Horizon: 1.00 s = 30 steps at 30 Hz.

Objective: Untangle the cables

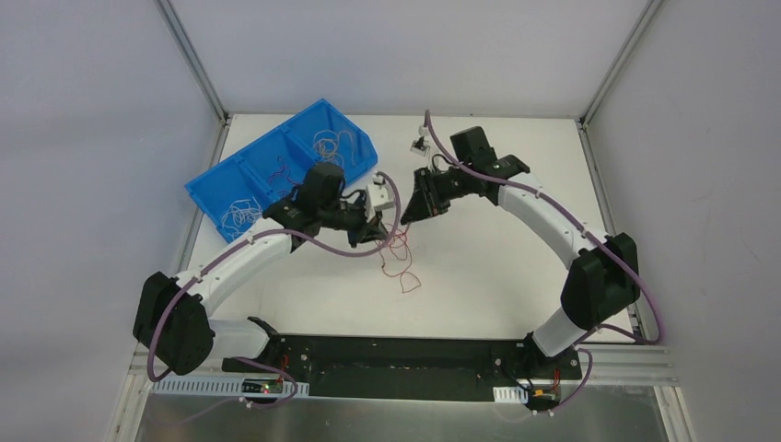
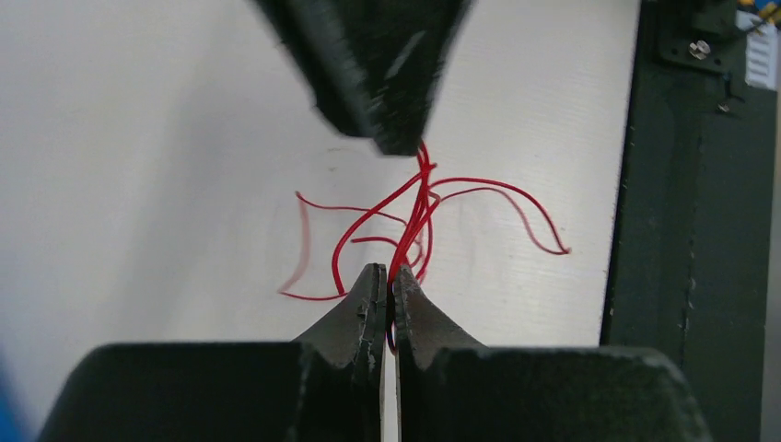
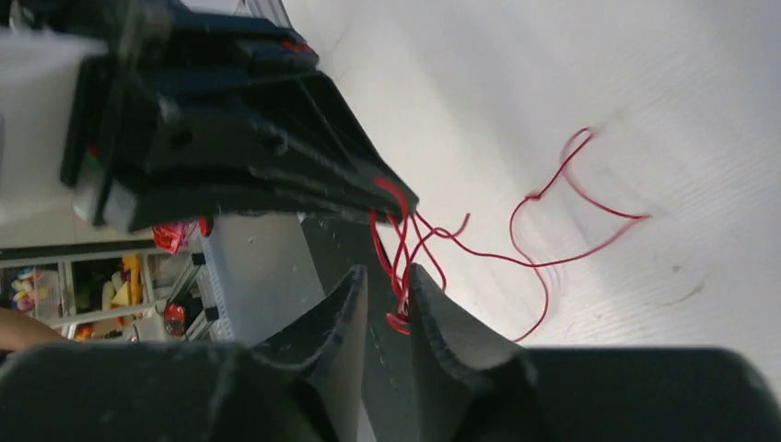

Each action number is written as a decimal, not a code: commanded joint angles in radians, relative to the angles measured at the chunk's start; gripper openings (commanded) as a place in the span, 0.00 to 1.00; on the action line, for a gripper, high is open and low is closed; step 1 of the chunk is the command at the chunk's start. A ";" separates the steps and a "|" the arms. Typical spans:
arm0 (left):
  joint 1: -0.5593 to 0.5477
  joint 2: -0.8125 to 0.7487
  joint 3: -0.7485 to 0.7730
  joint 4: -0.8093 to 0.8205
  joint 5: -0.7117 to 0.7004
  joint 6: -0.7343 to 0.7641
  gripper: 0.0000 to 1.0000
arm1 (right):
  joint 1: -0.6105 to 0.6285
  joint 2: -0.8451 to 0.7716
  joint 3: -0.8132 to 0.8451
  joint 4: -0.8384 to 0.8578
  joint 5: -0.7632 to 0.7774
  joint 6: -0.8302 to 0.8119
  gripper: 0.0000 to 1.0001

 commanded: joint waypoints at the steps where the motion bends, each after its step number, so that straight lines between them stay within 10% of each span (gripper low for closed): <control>1: 0.159 -0.019 0.162 -0.135 0.033 -0.166 0.00 | -0.074 -0.006 0.084 -0.042 -0.015 -0.032 0.43; 5: 0.339 -0.026 0.287 -0.213 0.041 -0.217 0.00 | -0.188 -0.021 0.092 -0.041 -0.012 0.021 0.78; 11: 0.594 0.064 0.516 -0.291 0.004 -0.188 0.00 | -0.311 -0.066 0.054 -0.042 0.002 0.039 0.99; 30: 0.895 0.528 0.688 -0.342 -0.045 0.104 0.00 | -0.369 -0.064 0.014 -0.126 0.013 -0.037 0.99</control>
